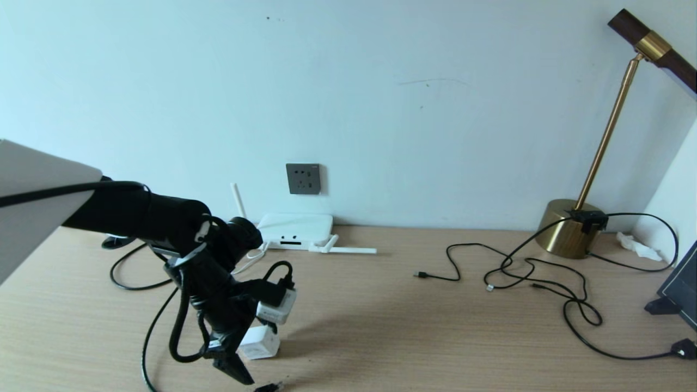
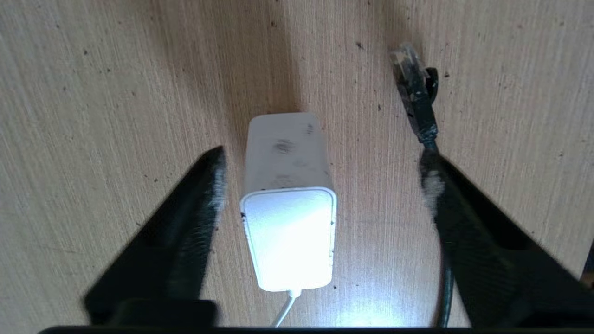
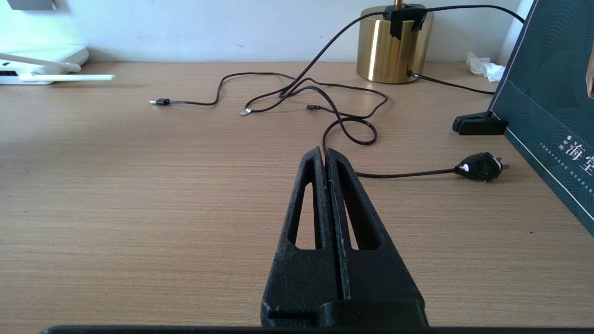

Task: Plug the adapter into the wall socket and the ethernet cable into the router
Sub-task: Plug plug into socket

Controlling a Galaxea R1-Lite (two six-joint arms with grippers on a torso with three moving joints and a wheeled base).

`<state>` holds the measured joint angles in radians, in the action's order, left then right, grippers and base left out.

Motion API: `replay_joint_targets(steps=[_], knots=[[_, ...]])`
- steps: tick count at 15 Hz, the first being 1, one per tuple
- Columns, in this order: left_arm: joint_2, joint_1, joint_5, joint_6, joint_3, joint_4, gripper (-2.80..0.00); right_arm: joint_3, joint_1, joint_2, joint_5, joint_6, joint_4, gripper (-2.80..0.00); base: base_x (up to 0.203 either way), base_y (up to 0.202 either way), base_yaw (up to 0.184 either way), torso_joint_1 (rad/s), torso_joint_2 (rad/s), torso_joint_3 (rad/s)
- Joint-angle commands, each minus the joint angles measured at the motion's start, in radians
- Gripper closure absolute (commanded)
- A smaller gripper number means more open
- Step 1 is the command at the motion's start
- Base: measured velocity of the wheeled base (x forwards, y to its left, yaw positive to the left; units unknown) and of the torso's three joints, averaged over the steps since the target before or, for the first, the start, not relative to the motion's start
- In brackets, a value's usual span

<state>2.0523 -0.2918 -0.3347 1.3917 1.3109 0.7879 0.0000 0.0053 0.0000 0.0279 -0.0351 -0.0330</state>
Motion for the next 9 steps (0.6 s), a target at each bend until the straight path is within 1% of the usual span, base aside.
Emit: replay_joint_targets(steps=[1, 9], knots=[[0.001, 0.0, -0.003, 0.007, 0.001, 0.002, 0.0, 0.009, 0.001, 0.0, 0.001, 0.0, -0.001, 0.0, 0.0, 0.0, 0.0, 0.0, 0.0, 0.0], [0.015, 0.0, -0.006, 0.007, 0.004, -0.006, 0.0, 0.009, 0.001, 0.0, 0.001, 0.0, -0.001, 0.0, 0.0, 0.0, 0.0, 0.0, 0.0, 0.0]])
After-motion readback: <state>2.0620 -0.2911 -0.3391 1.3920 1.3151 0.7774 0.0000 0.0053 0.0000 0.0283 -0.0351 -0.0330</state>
